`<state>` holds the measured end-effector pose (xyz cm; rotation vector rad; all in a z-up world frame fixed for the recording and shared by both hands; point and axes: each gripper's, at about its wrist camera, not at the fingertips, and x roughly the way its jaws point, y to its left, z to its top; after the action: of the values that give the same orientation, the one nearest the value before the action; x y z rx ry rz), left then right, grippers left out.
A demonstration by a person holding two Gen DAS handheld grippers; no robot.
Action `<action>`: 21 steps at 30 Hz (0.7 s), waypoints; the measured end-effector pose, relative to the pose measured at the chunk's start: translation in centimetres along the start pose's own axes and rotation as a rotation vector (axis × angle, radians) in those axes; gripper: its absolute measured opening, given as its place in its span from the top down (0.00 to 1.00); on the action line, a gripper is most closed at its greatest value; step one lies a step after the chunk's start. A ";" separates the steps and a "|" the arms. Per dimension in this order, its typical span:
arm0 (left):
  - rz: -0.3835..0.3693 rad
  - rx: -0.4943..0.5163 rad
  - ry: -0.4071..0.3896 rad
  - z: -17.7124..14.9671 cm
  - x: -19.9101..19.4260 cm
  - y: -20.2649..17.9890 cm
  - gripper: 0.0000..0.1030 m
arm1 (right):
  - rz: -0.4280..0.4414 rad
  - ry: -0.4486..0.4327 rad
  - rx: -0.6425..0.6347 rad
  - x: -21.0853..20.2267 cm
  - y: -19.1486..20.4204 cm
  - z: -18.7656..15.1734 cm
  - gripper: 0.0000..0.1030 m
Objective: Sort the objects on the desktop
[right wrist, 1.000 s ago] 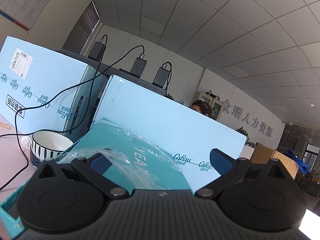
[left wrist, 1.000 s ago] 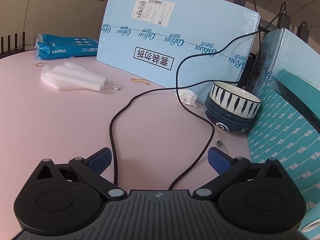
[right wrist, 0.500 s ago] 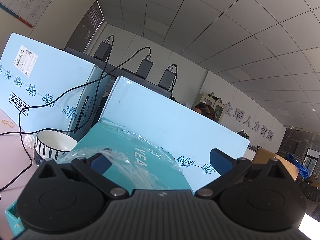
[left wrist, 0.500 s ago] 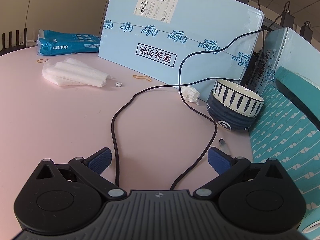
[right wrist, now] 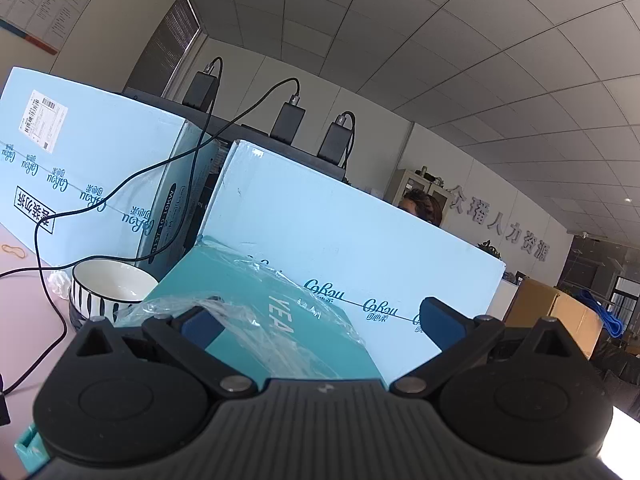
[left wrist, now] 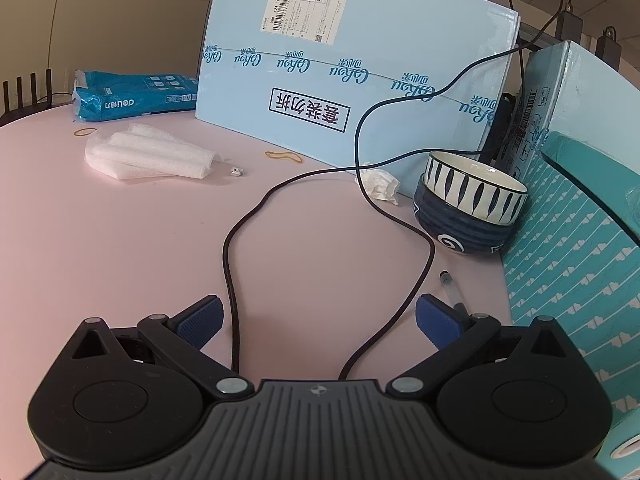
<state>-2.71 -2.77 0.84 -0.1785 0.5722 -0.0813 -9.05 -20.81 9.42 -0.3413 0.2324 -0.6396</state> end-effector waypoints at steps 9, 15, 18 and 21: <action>-0.009 0.024 0.013 0.0 0.1 -0.3 0.00 | 0.014 0.021 0.002 0.1 0.3 0.2 0.00; 0.002 0.066 0.017 0.0 0.0 -0.9 0.00 | -0.008 0.046 -0.016 -0.2 0.8 0.7 0.00; 0.007 0.099 0.019 0.0 0.0 -1.4 0.00 | -0.019 0.054 -0.031 -0.3 1.3 1.0 0.00; 0.017 0.129 0.010 -0.1 -0.1 -1.7 0.00 | -0.030 0.065 -0.048 -0.3 1.7 1.2 0.00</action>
<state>-2.91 -4.47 1.20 -0.0473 0.5765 -0.1021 -7.97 -19.02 9.88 -0.3707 0.3051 -0.6764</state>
